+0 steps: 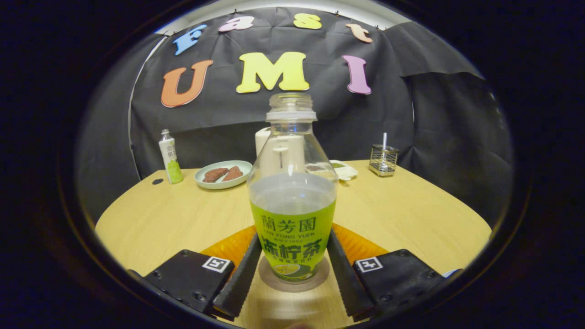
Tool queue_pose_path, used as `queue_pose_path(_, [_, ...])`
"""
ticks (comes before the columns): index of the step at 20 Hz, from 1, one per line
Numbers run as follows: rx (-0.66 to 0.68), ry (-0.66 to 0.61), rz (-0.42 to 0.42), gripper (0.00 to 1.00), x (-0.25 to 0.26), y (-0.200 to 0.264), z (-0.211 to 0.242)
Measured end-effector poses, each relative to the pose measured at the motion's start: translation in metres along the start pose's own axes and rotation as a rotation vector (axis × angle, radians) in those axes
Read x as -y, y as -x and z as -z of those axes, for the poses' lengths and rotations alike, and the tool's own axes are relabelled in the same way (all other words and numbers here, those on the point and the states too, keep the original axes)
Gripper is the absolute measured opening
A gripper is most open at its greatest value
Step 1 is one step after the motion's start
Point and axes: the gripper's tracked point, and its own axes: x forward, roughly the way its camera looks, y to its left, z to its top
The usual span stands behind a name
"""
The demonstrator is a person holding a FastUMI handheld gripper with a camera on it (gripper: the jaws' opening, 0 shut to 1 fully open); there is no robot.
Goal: Take the bottle from table, then pour the juice into the cup, finally place the bottle on the coaster
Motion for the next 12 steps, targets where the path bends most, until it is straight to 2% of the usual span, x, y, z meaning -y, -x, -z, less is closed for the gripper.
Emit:
queue_pose_path(3, [-0.012, 0.008, -0.012, 0.97, -0.002, 0.001, 0.001])
queue_pose_path(12, [0.021, 0.057, -0.025, 0.97, 0.001, 0.029, -0.003])
